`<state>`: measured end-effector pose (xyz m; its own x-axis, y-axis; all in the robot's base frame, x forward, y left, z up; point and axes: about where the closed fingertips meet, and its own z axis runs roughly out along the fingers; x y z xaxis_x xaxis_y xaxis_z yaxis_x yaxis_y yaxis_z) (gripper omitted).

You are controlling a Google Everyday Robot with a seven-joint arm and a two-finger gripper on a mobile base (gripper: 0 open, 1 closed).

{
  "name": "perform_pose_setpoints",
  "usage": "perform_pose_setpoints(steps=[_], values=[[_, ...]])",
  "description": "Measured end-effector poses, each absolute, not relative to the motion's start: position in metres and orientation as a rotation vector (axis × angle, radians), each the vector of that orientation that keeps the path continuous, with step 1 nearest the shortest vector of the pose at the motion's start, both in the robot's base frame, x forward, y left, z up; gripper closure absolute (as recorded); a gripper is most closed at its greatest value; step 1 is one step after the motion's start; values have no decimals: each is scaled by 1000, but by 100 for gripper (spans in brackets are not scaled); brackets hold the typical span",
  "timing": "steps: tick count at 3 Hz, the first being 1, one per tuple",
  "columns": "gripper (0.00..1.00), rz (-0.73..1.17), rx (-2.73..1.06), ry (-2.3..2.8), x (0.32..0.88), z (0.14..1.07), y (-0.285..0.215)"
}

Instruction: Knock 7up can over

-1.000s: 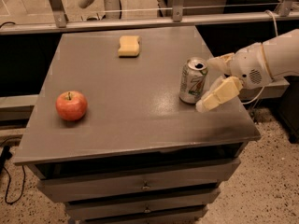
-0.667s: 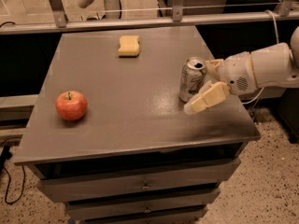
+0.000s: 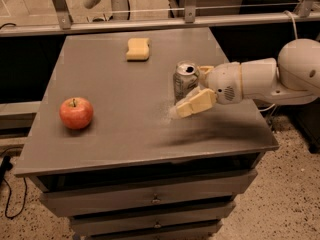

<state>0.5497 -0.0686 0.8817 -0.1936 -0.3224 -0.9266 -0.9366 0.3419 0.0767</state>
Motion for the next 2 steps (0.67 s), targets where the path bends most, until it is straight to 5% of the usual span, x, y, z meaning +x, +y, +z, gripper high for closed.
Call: perform_pose_setpoints(steps=[2], values=[[0,853,-1160,1658,575,906,24]])
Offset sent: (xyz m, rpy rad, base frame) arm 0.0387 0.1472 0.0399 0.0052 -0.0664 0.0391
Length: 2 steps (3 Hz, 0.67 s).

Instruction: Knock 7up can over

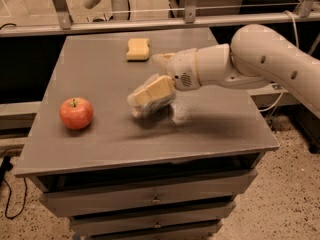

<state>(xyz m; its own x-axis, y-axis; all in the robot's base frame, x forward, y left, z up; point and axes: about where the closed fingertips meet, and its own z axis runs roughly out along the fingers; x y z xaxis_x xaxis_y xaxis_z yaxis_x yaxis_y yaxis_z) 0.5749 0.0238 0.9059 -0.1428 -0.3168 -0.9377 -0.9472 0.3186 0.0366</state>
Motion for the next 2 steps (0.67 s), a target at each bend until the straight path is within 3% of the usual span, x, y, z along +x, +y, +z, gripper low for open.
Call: perform_pose_setpoints(steps=[1,2], values=[[0,842,-1183,1655,580,911,48],[0,803,-1196,1664,587,915,39]])
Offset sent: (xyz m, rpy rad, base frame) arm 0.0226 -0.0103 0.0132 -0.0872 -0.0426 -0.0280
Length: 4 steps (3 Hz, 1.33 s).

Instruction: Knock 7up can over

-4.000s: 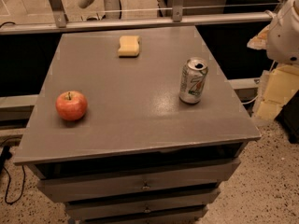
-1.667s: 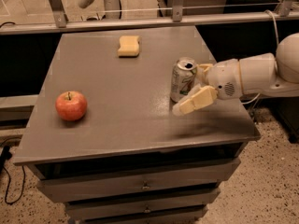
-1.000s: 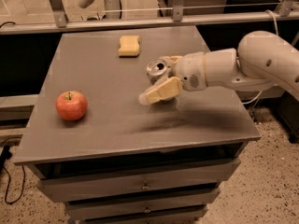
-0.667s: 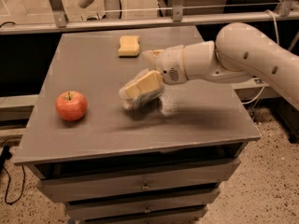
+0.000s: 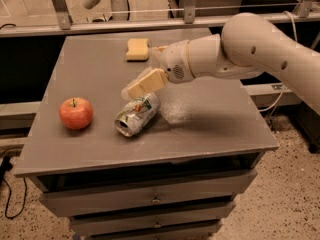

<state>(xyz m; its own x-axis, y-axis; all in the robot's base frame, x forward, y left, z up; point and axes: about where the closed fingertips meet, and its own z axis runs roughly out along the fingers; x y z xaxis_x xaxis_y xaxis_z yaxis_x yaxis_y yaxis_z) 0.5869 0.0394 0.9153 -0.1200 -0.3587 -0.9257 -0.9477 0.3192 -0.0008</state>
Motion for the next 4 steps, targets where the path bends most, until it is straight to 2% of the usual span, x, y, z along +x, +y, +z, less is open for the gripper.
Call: perform_pose_setpoints(steps=[1,3,4], values=[[0,755,-1215,1663,593,923,9],[0,670,-1305,1632,609,957,-112],[0,659,-1353,1593,599,984,-124]])
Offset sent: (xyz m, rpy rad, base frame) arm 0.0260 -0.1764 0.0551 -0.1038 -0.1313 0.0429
